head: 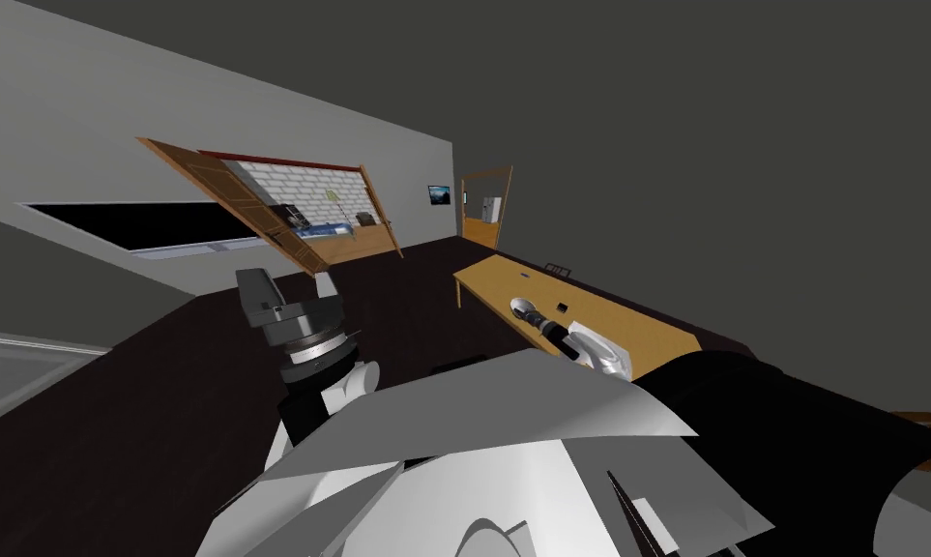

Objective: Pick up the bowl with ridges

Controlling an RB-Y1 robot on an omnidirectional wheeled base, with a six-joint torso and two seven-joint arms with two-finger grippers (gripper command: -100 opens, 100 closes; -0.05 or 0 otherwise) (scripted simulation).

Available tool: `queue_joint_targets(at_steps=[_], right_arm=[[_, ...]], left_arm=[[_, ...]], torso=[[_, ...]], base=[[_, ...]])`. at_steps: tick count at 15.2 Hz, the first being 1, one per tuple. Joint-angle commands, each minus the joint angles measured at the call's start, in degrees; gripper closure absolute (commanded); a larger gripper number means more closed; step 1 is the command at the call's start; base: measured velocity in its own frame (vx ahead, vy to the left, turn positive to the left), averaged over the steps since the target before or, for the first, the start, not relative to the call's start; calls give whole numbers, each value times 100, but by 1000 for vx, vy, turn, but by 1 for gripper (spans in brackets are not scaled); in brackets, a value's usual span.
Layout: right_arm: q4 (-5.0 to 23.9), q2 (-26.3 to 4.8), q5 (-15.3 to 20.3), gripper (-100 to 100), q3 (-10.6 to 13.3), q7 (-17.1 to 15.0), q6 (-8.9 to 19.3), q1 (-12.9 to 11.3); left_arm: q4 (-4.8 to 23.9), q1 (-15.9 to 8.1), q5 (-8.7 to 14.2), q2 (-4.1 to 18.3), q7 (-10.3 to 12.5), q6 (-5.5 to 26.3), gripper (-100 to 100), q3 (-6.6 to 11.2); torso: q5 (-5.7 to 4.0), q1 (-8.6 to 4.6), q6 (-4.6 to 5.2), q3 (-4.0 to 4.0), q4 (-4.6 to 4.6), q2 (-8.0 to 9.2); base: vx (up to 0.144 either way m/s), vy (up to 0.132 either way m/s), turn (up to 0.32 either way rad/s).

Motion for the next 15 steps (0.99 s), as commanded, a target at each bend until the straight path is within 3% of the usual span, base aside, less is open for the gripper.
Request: queue_joint_targets(at_steps=[1, 4, 7, 8, 10, 11, 13, 14, 15], right_arm=[[286, -209, 286, -100, 17, 80, 39, 53], [626, -348, 645, -100, 20, 137, 37, 74], [805, -348, 705, -100, 20, 137, 37, 74], [957, -477, 961, -100, 26, 193, 33, 95], [1127, -477, 979, -100, 26, 193, 33, 95], [1274, -599, 1226, -100, 35, 249, 27, 118], [1446, -599, 1251, -100, 35, 249, 27, 118], [1591, -713, 1500, -100, 46, 303, 19, 140], [1759, -713, 1518, -100, 46, 303, 19, 140]], left_arm=[[0, 0, 0, 0, 0, 0, 0, 0], [0, 0, 0, 0, 0, 0, 0, 0], [0, 0, 0, 0, 0, 0, 0, 0], [0, 0, 0, 0, 0, 0, 0, 1], [0, 0, 0, 0, 0, 0, 0, 0], [0, 0, 0, 0, 0, 0, 0, 1], [0, 0, 0, 0, 0, 0, 0, 0], [0, 0, 0, 0, 0, 0, 0, 1], [0, 0, 0, 0, 0, 0, 0, 0]], torso=[[0, 0, 0, 0, 0, 0], [3, 5, 3, 1, 0, 2], [0, -9, 1, 4, 2, 8], [-2, -17, 3, 8, 3, 15], [-2, -11, -1, 8, 3, 13], [-1, -12, 2, 8, 3, 13], [-1, -8, 0, 4, 2, 6], [-1, -10, 2, 4, 2, 7], [-1, -8, 0, 3, 2, 5]], base=[[83, 103, 199], [68, 91, 108], [46, 46, 66], [33, 48, 143], [50, 55, 115], [56, 61, 125], [68, 58, 99], [71, 63, 146], [75, 75, 162]])
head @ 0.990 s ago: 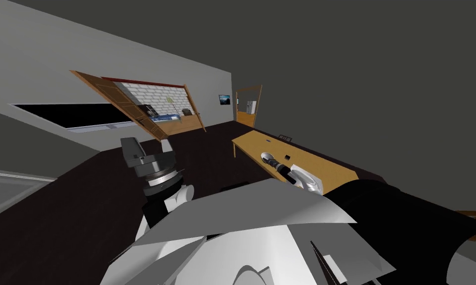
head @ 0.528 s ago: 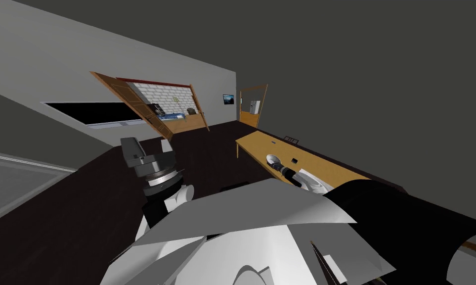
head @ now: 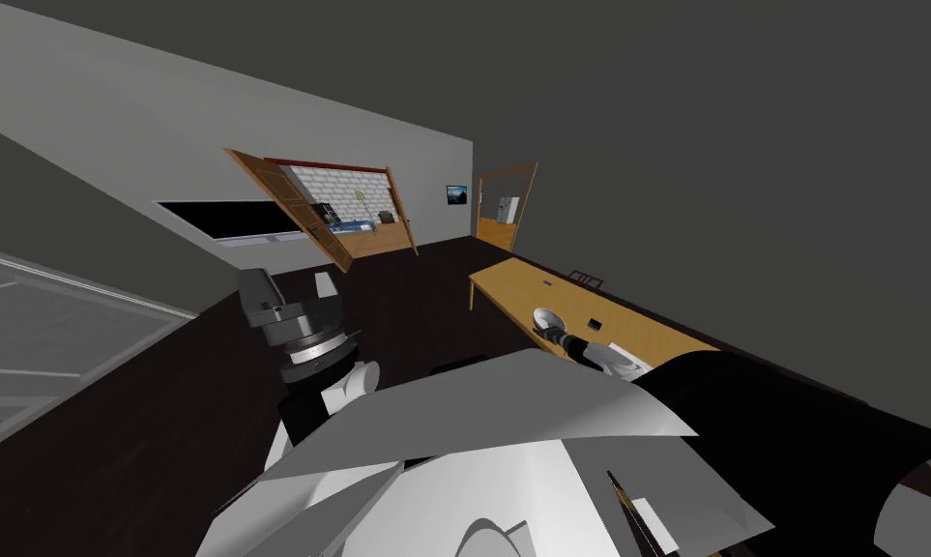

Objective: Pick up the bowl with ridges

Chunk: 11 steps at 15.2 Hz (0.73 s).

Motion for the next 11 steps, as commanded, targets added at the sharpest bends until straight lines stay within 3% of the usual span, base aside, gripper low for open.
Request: queue_joint_targets(at_steps=[1, 3, 6, 9, 10, 11], right_arm=[[286, -219, 286, -100, 79, -25, 60, 33], [417, -219, 371, -100, 79, -25, 60, 33], [924, -404, 800, -100, 114, 77, 36, 81], [1006, -404, 877, -100, 114, 77, 36, 81], [1176, -483, 1118, -100, 135, 125, 22, 106], [1285, -483, 1118, -100, 135, 125, 22, 106]], left_arm=[[0, 0, 0, 0, 0, 0, 0, 0], [0, 0, 0, 0, 0, 0, 0, 0], [0, 0, 0, 0, 0, 0, 0, 0], [0, 1, 0, 0, 0, 0, 0, 0], [0, 0, 0, 0, 0, 0, 0, 1], [0, 0, 0, 0, 0, 0, 0, 0]], torso=[[0, 0, 0, 0, 0, 0], [2, 5, 1, -3, -1, -4], [0, -3, -1, 1, 0, 2], [0, -1, 3, 0, 0, 1], [-1, -7, 4, 5, 2, 10], [-2, -6, 0, 7, 3, 12]], base=[[89, 93, 174], [72, 59, 87], [71, 62, 162], [64, 47, 53], [39, 44, 105], [46, 53, 141]])
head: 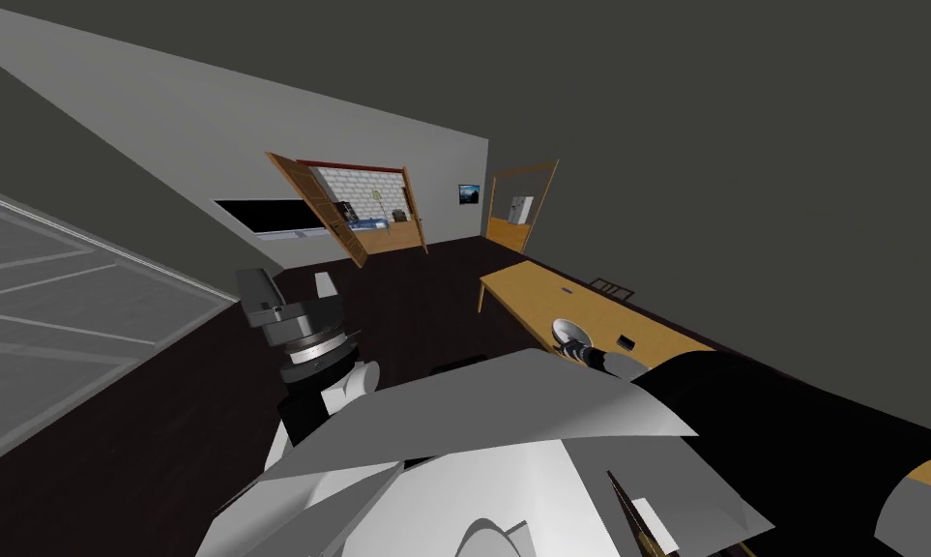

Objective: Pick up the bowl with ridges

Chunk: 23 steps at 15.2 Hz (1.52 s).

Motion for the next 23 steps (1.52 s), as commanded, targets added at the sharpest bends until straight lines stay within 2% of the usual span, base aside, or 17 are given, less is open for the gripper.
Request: queue_joint_targets(at_steps=[1, 2, 3, 5, 6, 9, 11, 12, 13, 15, 16, 18, 20, 21, 23], right_arm=[[229, 18, 56, -100, -55, 107, -70, -37], [229, 18, 56, -100, -55, 107, -70, -37], [416, -54, 287, -100, -34, 153, -84, -12], [497, -54, 287, -100, -34, 153, -84, -12], [722, -118, 507, -100, -12, 197, -99, 12], [751, -118, 507, -100, -12, 197, -99, 12], [1214, -224, 849, -100, 31, 276, -129, 58], [1214, -224, 911, -100, 31, 276, -129, 58], [1406, -267, 1089, -100, 52, 312, -143, 79], [1420, -267, 1091, -100, 52, 312, -143, 79], [1608, -303, 1256, -100, 72, 344, -157, 99], [1608, -303, 1256, -100, 72, 344, -157, 99], [1924, -358, 1533, -100, 105, 399, -181, 132], [1924, -358, 1533, -100, 105, 399, -181, 132], [2152, -394, 1734, -100, 130, 438, -198, 157]], left_arm=[[0, 0, 0, 0, 0, 0, 0, 0], [0, 0, 0, 0, 0, 0, 0, 0], [0, 0, 0, 0, 0, 0, 0, 0], [0, 0, 0, 0, 0, 0, 0, 0], [0, 0, 0, 0, 0, 0, 0, 0], [0, 0, 0, 0, 0, 0, 0, 0], [0, 0, 0, 0, 0, 0, 0, 0], [0, 0, 0, 0, 0, 0, 0, 0], [0, 0, 0, 0, 0, 0, 0, 0], [0, 1, 0, 0, 0, 0, 0, 0], [0, 1, 0, 0, 0, 0, 0, 0], [0, 0, 0, 0, 0, 0, 0, 0], [0, 0, 0, 0, 0, 0, 0, 0], [0, 0, 0, 0, 0, 0, 0, 0], [0, 0, 0, 0, 0, 0, 0, 0]], torso=[[0, 0, 0, 0, 0, 0], [-1, -3, 2, 1, 0, 3], [-2, -8, 3, 4, 1, 7], [-2, -6, 0, 1, 1, 1], [-2, -7, 2, 1, 0, 1], [-1, -3, 3, -1, -1, -2], [-2, -5, 0, 2, 1, 3], [0, 1, -2, -3, -1, -6], [0, 2, -1, -6, -2, -12], [0, 5, 1, -8, -3, -14], [-1, 1, 3, -4, -2, -7], [-1, -1, 1, -1, 0, -1], [-2, -4, 0, 3, 1, 5], [0, 0, 1, 1, 0, 0], [-1, -2, 1, -2, -1, -3]], base=[[36, 36, 55], [24, 18, 0], [41, 33, 107], [51, 33, 95], [55, 43, 113], [48, 36, 48], [65, 48, 162], [91, 55, 161], [91, 56, 135], [67, 45, 51], [51, 39, 84], [40, 29, 62], [50, 41, 114], [72, 40, 91], [66, 33, 87]])
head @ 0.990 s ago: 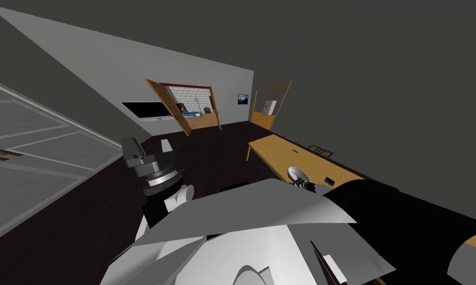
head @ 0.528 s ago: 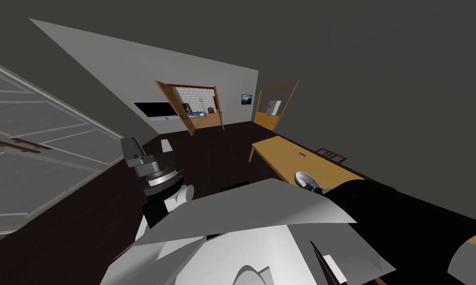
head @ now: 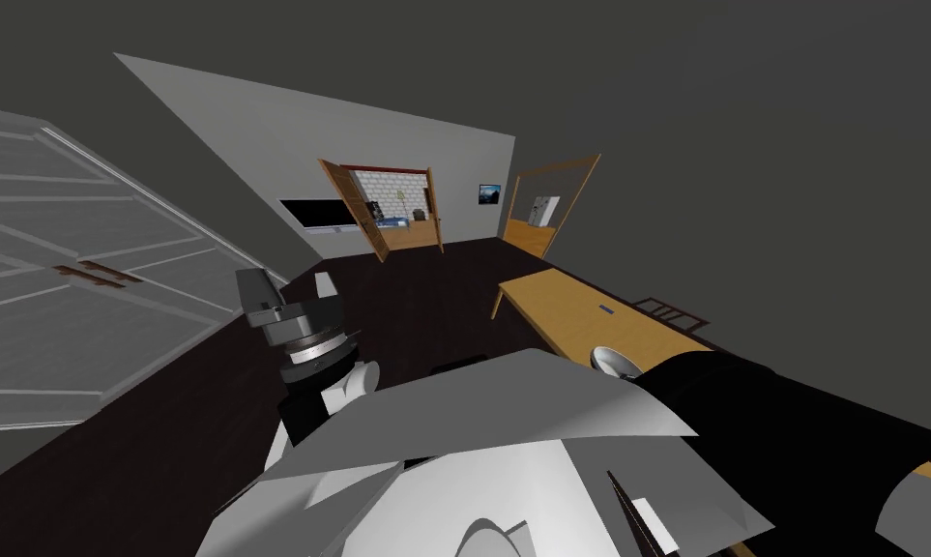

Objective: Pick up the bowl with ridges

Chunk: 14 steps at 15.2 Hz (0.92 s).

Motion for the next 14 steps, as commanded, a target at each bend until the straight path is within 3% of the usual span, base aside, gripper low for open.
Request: queue_joint_targets(at_steps=[1, 3, 4, 7, 8, 9, 13, 14], right_arm=[[194, -33, 179, -100, 25, 27, -15, 22], [220, -21, 129, -100, 3, 59, -29, -22], [348, 162, 86, -100, 83, 179, 116, -93], [438, 340, 44, -100, 175, 247, 274, -159], [448, 291, 45, -100, 127, 302, 188, -163], [415, 293, 67, 100, 161, 243, 227, -149], [417, 292, 66, 100, 159, 238, 230, -150], [329, 127, 95, 100, 64, 165, 85, -79]], left_arm=[[0, 0, 0, 0, 0, 0, 0, 0], [0, 0, 0, 0, 0, 0, 0, 0], [0, 0, 0, 0, 0, 0, 0, 0], [0, -1, 0, 1, 0, 0, 0, 1], [0, -1, 0, 1, 0, 0, 0, 1], [0, 0, 0, 1, 0, 0, 0, 1], [0, 0, 0, 0, 0, 0, 0, 0], [0, 0, 0, 0, 0, 0, 0, 0]], torso=[[0, 0, 0, 0, 0, 0], [-1, 0, 1, 1, 0, 2], [-1, -3, 1, 4, 1, 8], [-14, -57, 0, 13, 5, 24], [-15, -62, 1, 16, 6, 28], [-13, -52, 2, 16, 6, 28], [-7, -23, 1, 16, 6, 28], [-5, -21, 1, 16, 6, 28]], base=[[63, 33, 101], [45, 26, 51], [8, -49, 47], [0, -116, 72], [-2, -66, 23], [0, -25, 6], [0, -4, 1], [-7, 53, -70]])
